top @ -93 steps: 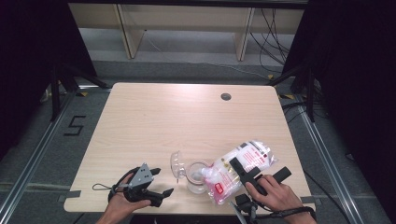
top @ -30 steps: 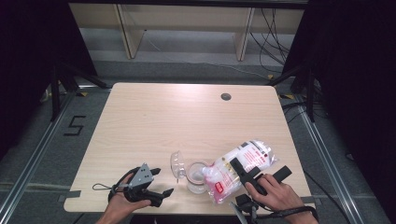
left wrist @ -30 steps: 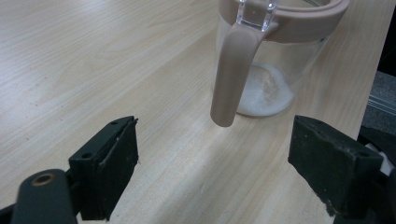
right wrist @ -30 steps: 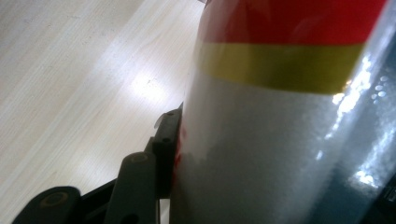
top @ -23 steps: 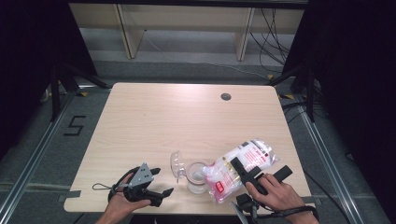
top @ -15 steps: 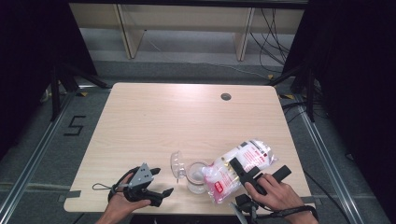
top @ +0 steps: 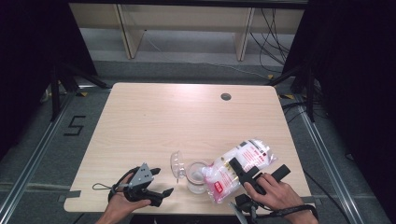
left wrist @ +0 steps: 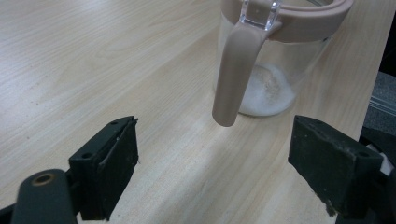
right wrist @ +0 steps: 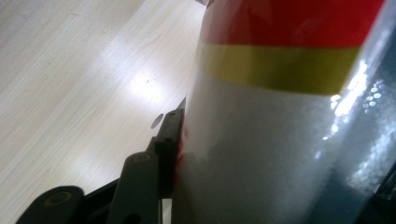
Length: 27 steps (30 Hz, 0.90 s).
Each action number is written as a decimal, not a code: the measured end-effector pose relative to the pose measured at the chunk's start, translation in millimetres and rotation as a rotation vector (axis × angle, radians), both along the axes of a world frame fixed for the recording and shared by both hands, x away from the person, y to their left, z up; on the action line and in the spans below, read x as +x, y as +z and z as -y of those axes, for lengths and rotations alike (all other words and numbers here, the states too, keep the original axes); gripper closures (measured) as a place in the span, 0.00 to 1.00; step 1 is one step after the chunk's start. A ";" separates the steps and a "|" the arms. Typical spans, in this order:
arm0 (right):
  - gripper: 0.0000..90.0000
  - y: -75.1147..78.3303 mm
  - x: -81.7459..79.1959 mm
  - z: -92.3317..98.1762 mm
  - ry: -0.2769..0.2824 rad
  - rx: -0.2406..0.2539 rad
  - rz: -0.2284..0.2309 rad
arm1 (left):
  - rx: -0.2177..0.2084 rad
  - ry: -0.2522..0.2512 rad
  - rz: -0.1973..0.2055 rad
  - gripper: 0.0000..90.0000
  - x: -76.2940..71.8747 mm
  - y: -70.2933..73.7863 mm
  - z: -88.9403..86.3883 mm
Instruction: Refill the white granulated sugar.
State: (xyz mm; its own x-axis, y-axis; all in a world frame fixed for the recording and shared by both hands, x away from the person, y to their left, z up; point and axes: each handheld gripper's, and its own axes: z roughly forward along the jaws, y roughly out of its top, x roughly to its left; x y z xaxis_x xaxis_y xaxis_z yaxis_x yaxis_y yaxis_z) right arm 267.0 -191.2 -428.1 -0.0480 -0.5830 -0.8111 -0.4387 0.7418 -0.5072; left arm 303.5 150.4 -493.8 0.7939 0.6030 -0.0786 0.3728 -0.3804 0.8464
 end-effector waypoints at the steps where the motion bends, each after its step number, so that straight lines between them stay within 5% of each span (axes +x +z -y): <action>1: 0.66 -0.4 0.1 0.3 0.002 -0.001 0.000 | 0.003 -0.003 0.008 0.17 0.4 0.1 -0.3; 8: 0.67 -1.9 1.3 -2.1 0.009 -0.001 -0.002 | 0.027 -0.001 0.008 0.17 1.3 0.3 -1.0; 15: 0.68 -3.8 2.3 -2.6 0.012 0.005 -0.011 | -0.005 0.003 0.009 0.17 0.5 0.2 0.7; 18: 0.68 -2.4 2.7 -2.6 0.025 -0.028 -0.002 | -0.005 -0.004 0.002 0.17 1.2 0.5 0.7; 27: 0.69 -2.8 4.6 -0.7 0.016 -0.019 -0.009 | 0.005 -0.008 -0.001 0.17 1.1 1.9 0.6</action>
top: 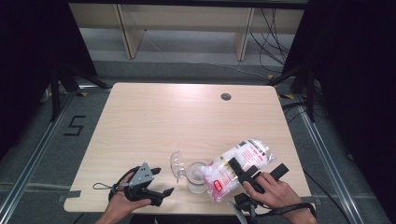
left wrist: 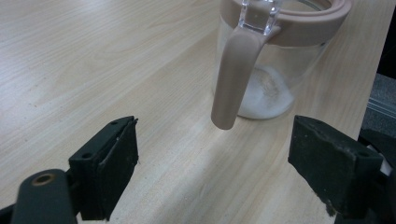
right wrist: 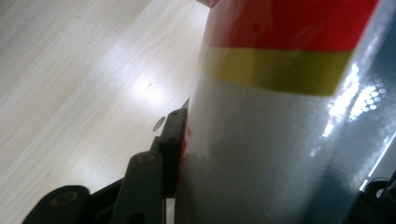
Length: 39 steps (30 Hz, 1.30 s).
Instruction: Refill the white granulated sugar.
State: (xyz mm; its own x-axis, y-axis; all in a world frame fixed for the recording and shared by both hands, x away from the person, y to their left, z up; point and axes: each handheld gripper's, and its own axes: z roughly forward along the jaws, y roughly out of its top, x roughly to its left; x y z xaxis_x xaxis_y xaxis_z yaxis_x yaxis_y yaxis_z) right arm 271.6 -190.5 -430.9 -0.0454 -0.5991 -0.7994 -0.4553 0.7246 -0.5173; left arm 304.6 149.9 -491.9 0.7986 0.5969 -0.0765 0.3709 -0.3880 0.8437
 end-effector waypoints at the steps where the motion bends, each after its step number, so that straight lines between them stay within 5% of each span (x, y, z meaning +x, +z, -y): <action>1: 0.69 0.2 -0.4 0.2 0.002 0.000 0.002 | -0.009 0.004 -0.002 0.17 -0.2 -0.3 0.7; 11: 0.69 0.4 -2.5 0.5 -0.006 0.011 -0.004 | 0.022 -0.014 0.023 0.17 2.2 0.8 -1.4; 13: 0.69 0.8 -2.7 0.8 -0.007 0.012 0.001 | -0.007 0.003 -0.004 0.17 0.1 -0.2 0.7; 22: 0.69 2.3 -2.3 -1.8 0.012 -0.024 0.003 | 0.002 -0.005 0.008 0.17 -0.3 0.0 0.3; 39: 0.70 2.0 -4.5 -4.0 0.003 0.008 -0.006 | -0.002 0.006 0.012 0.17 -1.8 -0.3 0.1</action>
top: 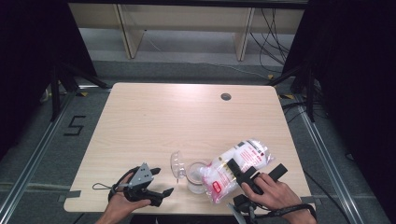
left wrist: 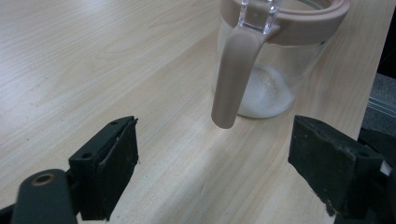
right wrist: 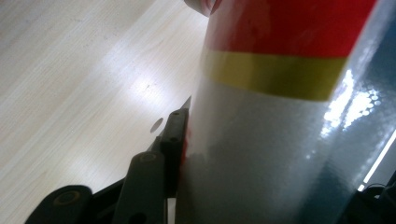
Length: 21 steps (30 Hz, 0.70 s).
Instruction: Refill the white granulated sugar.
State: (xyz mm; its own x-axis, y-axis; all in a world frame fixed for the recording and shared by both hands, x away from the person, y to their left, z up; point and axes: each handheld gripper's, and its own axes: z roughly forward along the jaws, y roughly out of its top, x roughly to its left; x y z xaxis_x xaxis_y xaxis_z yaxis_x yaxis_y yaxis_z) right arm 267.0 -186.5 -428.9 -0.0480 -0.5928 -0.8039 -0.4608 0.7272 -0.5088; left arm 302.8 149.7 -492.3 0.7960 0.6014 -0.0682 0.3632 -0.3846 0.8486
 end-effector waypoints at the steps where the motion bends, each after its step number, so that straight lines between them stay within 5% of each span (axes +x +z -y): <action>1: 0.70 0.2 -0.1 -0.1 0.000 -0.001 0.001 | 0.022 -0.015 0.017 0.17 1.2 0.5 -1.4; 6: 0.70 1.0 -1.0 -0.6 -0.001 -0.002 0.000 | -0.008 0.010 0.000 0.17 -0.5 -0.7 -0.7; 14: 0.70 0.5 -0.8 -0.3 -0.007 -0.005 -0.001 | -0.003 0.009 -0.003 0.17 -0.3 -0.6 -1.0; 16: 0.70 0.5 -0.8 -0.1 -0.007 -0.008 -0.002 | 0.034 -0.007 0.008 0.17 2.2 1.3 -3.1; 21: 0.71 0.3 -0.3 -0.8 -0.002 -0.016 -0.004 | 0.009 0.004 -0.002 0.17 0.7 0.3 -2.0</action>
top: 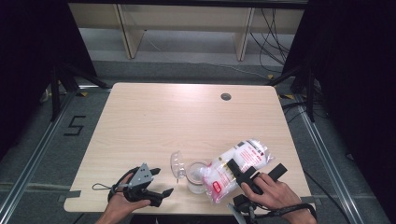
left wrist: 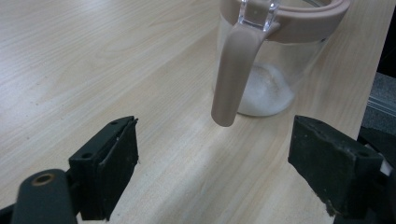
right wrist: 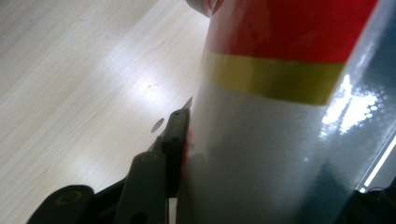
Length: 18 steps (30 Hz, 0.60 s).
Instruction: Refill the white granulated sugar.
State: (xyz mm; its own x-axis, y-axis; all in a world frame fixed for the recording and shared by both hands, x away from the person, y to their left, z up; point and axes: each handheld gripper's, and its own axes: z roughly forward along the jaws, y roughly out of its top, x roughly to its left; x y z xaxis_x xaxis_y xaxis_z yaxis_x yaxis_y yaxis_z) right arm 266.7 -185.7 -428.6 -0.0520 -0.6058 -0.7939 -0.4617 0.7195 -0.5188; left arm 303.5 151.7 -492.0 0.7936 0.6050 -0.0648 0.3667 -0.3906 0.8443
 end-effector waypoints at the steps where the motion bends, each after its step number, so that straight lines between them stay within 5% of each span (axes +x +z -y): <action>1: 0.71 0.4 -0.5 0.2 0.002 -0.002 0.000 | -0.006 0.002 0.000 0.17 0.2 0.0 0.2; 3: 0.71 -0.2 -0.9 0.9 0.008 0.005 -0.004 | -0.002 0.000 0.001 0.17 -0.1 -0.8 0.1; 4: 0.71 4.5 0.3 -0.5 0.028 -0.072 0.021 | 0.004 0.004 -0.001 0.17 0.1 -0.7 -0.4; 6: 0.71 4.7 0.3 -0.7 0.033 -0.079 0.026 | 0.028 0.003 0.005 0.17 1.2 0.1 -1.4; 7: 0.71 5.5 0.6 -1.0 0.042 -0.090 0.028 | -0.020 0.008 0.003 0.17 1.1 -1.7 1.0; 8: 0.71 6.1 1.5 -1.6 0.042 -0.098 0.024 | -0.007 -0.003 -0.006 0.17 1.0 -1.0 0.5; 18: 0.72 7.1 3.3 -0.4 0.038 -0.108 0.032 | -0.018 0.007 0.002 0.17 0.8 -1.5 1.2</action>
State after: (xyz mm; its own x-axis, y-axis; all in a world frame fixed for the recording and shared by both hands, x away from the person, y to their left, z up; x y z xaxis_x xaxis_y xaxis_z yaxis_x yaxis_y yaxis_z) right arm 270.0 -185.3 -421.5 -0.0035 -0.6891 -0.7247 -0.4697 0.6409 -0.6072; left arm 304.3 150.5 -493.5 0.7894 0.6094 -0.0744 0.3678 -0.3725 0.8520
